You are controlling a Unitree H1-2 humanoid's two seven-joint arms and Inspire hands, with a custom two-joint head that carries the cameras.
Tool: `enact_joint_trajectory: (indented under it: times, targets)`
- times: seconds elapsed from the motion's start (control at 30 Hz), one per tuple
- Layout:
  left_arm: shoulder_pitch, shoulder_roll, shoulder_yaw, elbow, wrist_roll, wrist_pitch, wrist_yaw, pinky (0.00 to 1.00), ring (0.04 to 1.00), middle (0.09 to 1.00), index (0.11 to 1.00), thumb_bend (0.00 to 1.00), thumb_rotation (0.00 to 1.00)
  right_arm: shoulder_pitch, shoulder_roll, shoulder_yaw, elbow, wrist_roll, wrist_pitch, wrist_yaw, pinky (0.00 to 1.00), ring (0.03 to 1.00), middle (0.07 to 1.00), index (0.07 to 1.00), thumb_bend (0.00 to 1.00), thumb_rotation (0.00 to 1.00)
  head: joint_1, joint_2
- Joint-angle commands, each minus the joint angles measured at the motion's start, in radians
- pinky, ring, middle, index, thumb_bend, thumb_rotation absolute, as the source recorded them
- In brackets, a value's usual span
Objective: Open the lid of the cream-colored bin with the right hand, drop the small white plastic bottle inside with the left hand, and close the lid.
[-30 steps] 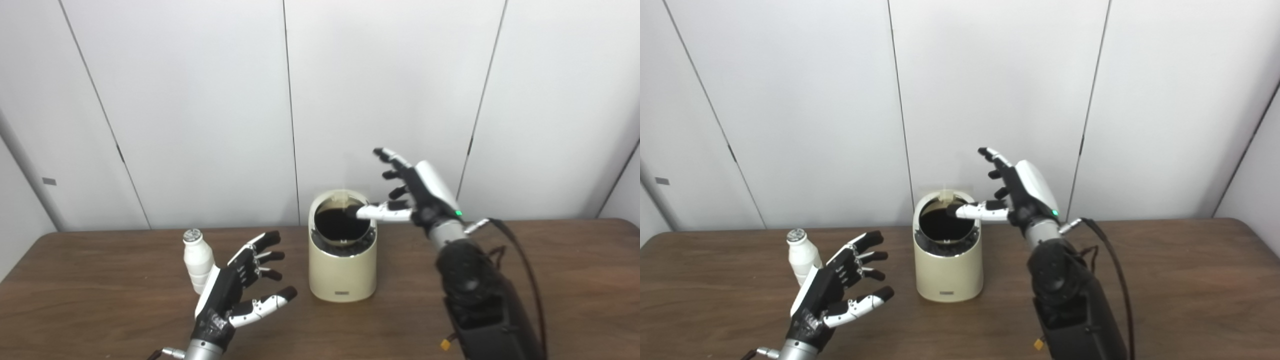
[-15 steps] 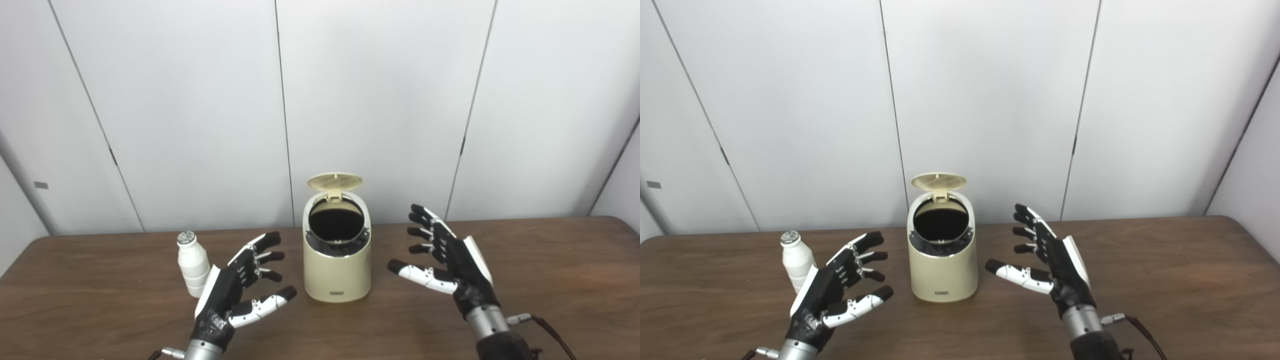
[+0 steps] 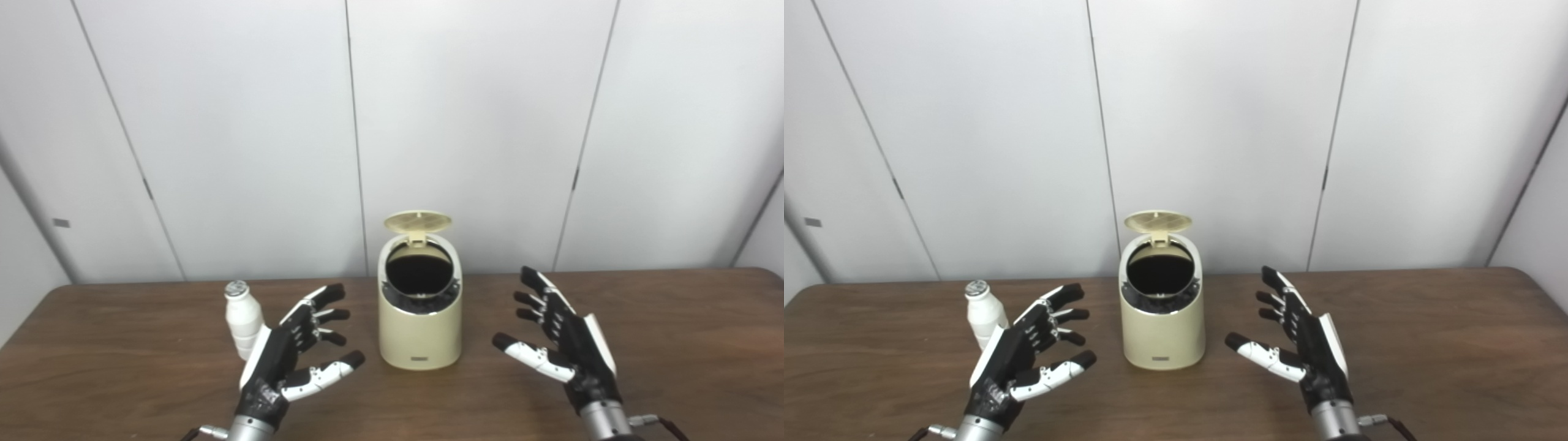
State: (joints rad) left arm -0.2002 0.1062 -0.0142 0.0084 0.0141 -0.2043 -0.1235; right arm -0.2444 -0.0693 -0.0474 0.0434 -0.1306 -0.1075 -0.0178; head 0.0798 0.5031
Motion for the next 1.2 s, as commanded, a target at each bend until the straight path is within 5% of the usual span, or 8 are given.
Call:
enact_joint_trajectory:
  times: [0.0,0.47,0.8,1.17]
  targets:
    - [-0.017,-0.001,0.004,-0.057,0.048,-0.012,0.033,0.57,0.74,0.847,0.836,0.7,0.1,-0.017,-0.011,-0.009,-0.005,0.017,-0.064,-0.011,0.8,0.853,0.912,0.907,0.79,0.36,0.0,0.0]
    - [0.109,0.021,0.072,-0.249,0.123,0.037,0.094,0.5,0.594,0.67,0.704,0.7,0.06,-0.025,-0.065,-0.024,0.058,0.058,-0.138,-0.01,0.82,0.875,0.926,0.913,0.76,0.3,0.187,-0.019]
    - [0.188,0.009,0.173,-0.311,0.135,0.072,0.168,0.46,0.54,0.602,0.615,0.69,0.0,-0.019,-0.063,-0.02,-0.026,0.069,-0.061,-0.002,0.82,0.86,0.919,0.904,0.71,0.18,0.238,-0.024]
    - [0.165,-0.02,0.239,-0.276,0.341,0.142,0.337,0.48,0.586,0.642,0.637,0.71,0.04,-0.009,-0.043,0.001,-0.143,0.042,0.05,-0.005,0.8,0.852,0.914,0.896,0.66,0.09,0.243,-0.021]
